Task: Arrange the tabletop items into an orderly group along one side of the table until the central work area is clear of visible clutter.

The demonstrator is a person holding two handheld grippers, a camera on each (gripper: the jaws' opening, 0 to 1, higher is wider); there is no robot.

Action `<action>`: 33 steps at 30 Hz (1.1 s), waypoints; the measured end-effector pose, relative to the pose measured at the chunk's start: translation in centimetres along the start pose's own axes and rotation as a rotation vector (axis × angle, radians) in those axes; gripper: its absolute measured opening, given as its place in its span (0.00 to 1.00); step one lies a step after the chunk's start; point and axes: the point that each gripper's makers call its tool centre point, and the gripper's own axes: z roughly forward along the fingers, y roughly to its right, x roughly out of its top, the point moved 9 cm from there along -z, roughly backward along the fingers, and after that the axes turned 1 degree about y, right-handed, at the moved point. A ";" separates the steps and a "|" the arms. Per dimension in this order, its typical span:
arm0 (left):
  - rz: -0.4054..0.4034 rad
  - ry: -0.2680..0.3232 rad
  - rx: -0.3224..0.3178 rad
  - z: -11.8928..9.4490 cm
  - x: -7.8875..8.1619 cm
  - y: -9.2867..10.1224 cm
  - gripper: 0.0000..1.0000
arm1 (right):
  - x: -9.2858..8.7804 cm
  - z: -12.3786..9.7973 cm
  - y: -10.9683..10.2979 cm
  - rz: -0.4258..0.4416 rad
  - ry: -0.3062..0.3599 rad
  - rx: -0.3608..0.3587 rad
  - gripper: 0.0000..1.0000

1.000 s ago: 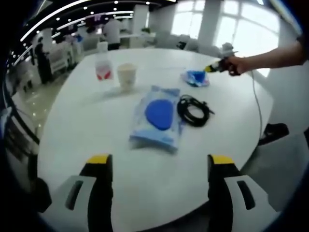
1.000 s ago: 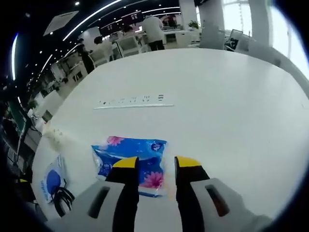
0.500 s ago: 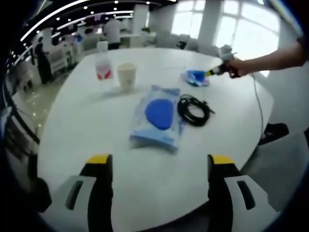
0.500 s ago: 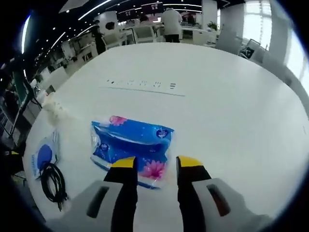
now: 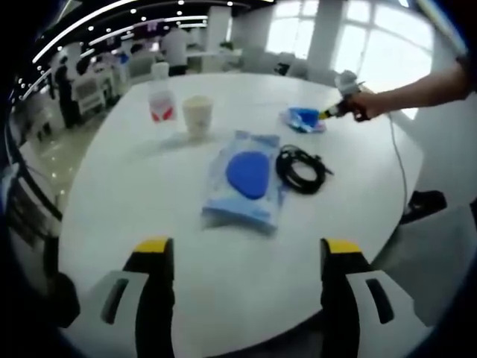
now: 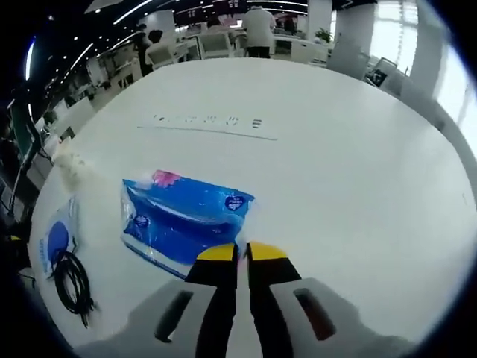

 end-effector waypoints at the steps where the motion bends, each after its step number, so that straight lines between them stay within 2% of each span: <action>1: 0.000 0.000 0.000 0.0 0.0 0.0 0.77 | 0.0 -0.1 -0.1 -0.001 0.001 -0.001 0.04; 17: 0.006 -0.007 -0.004 0.1 -0.2 0.1 0.77 | -0.8 -2.0 -0.3 0.034 0.008 -0.031 0.03; 33: 0.010 -0.012 -0.004 0.1 -0.2 0.2 0.77 | -0.7 -1.9 1.1 0.068 0.009 -0.053 0.03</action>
